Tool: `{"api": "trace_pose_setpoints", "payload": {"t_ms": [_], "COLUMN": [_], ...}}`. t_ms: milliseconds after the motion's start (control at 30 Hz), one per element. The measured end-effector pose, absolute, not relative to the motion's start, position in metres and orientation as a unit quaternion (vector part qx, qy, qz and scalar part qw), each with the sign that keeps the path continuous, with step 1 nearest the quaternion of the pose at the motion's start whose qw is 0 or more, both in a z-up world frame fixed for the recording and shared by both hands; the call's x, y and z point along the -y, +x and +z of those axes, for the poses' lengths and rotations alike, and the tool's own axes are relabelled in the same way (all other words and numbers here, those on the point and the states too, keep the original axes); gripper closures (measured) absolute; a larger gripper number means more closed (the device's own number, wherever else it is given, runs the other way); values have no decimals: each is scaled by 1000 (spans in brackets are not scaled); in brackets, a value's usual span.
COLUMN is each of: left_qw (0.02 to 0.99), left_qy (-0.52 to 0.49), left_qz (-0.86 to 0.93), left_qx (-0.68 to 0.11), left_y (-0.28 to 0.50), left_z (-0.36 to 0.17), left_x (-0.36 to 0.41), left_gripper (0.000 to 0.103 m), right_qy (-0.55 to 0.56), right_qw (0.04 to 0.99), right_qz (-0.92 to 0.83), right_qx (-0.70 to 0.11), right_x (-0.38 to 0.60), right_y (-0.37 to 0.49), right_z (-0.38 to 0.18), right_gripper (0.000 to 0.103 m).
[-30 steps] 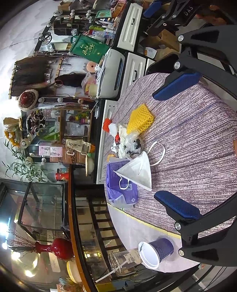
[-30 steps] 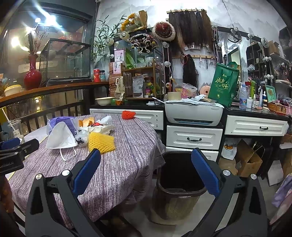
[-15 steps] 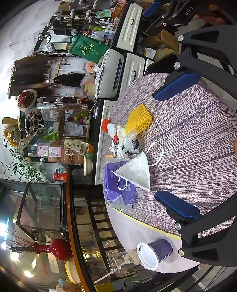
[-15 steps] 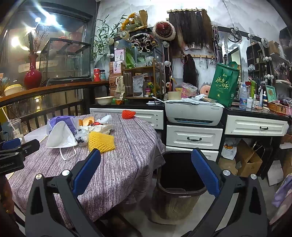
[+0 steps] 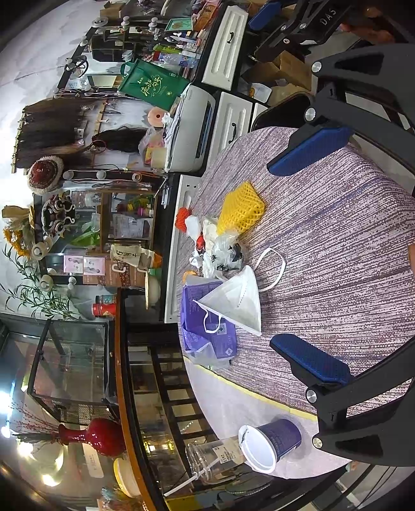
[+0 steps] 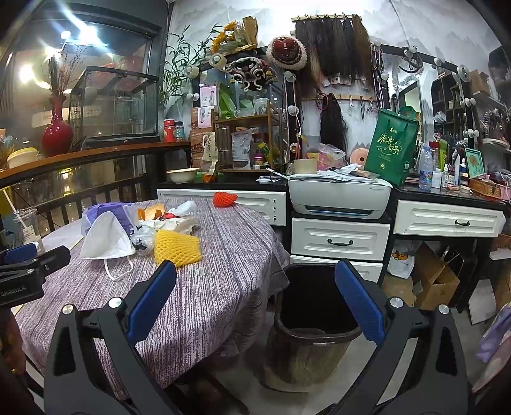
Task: Collect trash
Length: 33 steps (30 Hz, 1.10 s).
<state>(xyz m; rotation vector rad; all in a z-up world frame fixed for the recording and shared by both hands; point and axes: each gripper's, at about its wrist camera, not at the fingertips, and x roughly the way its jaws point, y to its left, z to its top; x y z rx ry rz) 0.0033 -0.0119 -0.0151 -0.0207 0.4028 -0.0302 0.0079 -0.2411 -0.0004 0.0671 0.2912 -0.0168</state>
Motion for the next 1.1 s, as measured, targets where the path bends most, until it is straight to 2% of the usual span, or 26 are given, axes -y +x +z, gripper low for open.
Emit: {"api": "trace_pose_setpoints", "payload": {"t_ms": [800, 1100], "left_qw": [979, 972], "left_qy": [-9, -6], "left_qz": [-15, -16], "left_qx": [-204, -235], "left_y": [4, 16], "left_z": [-18, -31], "left_x": [12, 5], "left_gripper": [5, 5], "right_qy": [34, 23], "right_qw": [988, 986], "right_qz": [-8, -1], "right_qx": [-149, -168], "right_x": [241, 236], "right_y": [10, 19], "right_z": [-3, -9], "right_gripper": [5, 5]}}
